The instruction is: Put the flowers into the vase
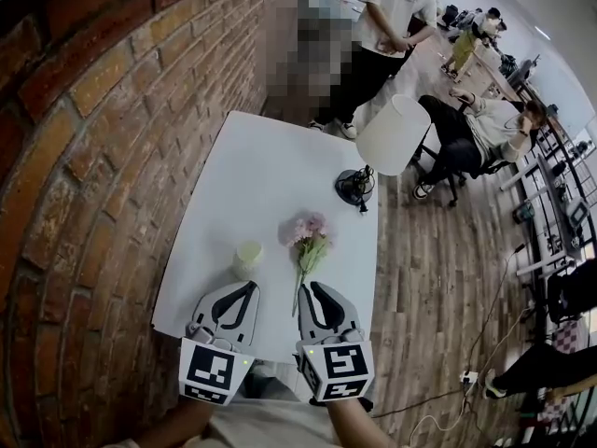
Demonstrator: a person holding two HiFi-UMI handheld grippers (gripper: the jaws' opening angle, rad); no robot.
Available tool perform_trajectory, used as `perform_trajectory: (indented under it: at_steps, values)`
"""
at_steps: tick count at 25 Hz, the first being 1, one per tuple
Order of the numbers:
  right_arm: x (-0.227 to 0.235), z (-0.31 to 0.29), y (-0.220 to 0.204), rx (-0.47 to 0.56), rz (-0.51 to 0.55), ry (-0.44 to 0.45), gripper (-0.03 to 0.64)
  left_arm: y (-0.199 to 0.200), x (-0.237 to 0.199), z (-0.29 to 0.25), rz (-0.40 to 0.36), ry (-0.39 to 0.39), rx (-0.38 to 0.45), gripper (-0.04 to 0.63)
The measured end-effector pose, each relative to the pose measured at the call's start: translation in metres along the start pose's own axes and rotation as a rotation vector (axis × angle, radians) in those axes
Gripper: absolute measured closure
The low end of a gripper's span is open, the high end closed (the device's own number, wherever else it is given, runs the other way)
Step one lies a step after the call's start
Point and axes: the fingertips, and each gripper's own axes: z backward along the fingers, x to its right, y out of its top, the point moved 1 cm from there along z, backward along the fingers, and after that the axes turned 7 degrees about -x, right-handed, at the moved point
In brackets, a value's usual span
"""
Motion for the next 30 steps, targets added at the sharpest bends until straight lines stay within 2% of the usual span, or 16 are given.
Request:
perform_trajectory:
  at_steps: [6,13,18,23,30]
  values:
    - [0.021,-0.035,-0.024,-0.118,-0.006,-0.026,0.547,-0.005,-0.003,-0.006,0.008,-0.001,-0.013,0.586]
    - [0.042,-0.076,-0.062,-0.291,-0.063,-0.013,0.523,-0.013,-0.004,-0.012,0.012,-0.003,-0.044,0.586]
    - [0.05,-0.097,-0.077,-0.352,-0.077,-0.021,0.518,-0.022,-0.005,-0.02,0.016,-0.012,-0.073,0.586]
    - [0.053,-0.115,-0.098,-0.432,-0.101,0.013,0.503,-0.025,-0.007,-0.024,0.019,-0.013,-0.08,0.586]
    - [0.069,-0.134,-0.12,-0.511,-0.153,-0.012,0.494,-0.025,-0.008,-0.028,0.03,-0.024,-0.081,0.586]
